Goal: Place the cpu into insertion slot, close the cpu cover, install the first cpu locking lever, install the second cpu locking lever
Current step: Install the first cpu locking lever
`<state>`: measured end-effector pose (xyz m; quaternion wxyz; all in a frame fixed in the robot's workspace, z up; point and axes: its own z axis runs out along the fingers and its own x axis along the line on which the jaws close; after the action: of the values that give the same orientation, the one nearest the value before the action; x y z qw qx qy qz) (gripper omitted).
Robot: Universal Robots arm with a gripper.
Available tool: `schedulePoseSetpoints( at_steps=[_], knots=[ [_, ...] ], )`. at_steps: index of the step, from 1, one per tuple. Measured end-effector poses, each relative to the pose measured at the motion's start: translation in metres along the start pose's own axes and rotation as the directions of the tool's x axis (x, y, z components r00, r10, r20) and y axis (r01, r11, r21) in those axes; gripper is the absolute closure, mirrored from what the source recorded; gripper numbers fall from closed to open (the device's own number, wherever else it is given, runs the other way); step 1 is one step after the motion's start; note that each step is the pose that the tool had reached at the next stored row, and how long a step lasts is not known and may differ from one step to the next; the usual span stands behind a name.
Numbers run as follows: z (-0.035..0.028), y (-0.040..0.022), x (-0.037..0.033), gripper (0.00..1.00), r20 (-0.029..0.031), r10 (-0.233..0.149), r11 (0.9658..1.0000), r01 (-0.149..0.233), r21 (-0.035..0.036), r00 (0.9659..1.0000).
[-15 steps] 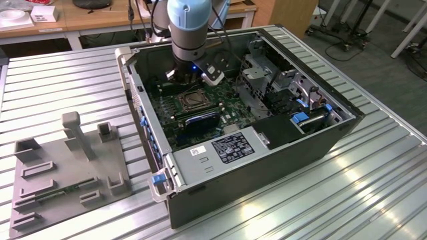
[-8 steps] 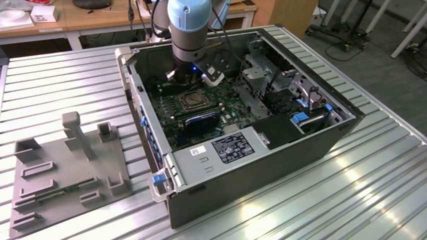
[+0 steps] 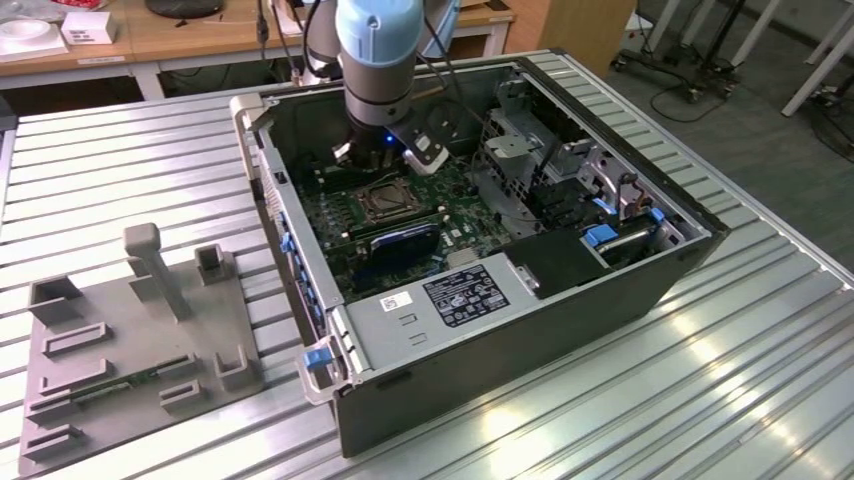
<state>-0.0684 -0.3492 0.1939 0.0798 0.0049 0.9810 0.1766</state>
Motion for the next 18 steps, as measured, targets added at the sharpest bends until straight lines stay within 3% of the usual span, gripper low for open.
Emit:
schedulePoseSetpoints(
  at_steps=[18],
  knots=[
    [0.0050,-0.0011,-0.0018,0.89,-0.0001,0.000,1.0000,0.000,0.0002,1.0000]
  ],
)
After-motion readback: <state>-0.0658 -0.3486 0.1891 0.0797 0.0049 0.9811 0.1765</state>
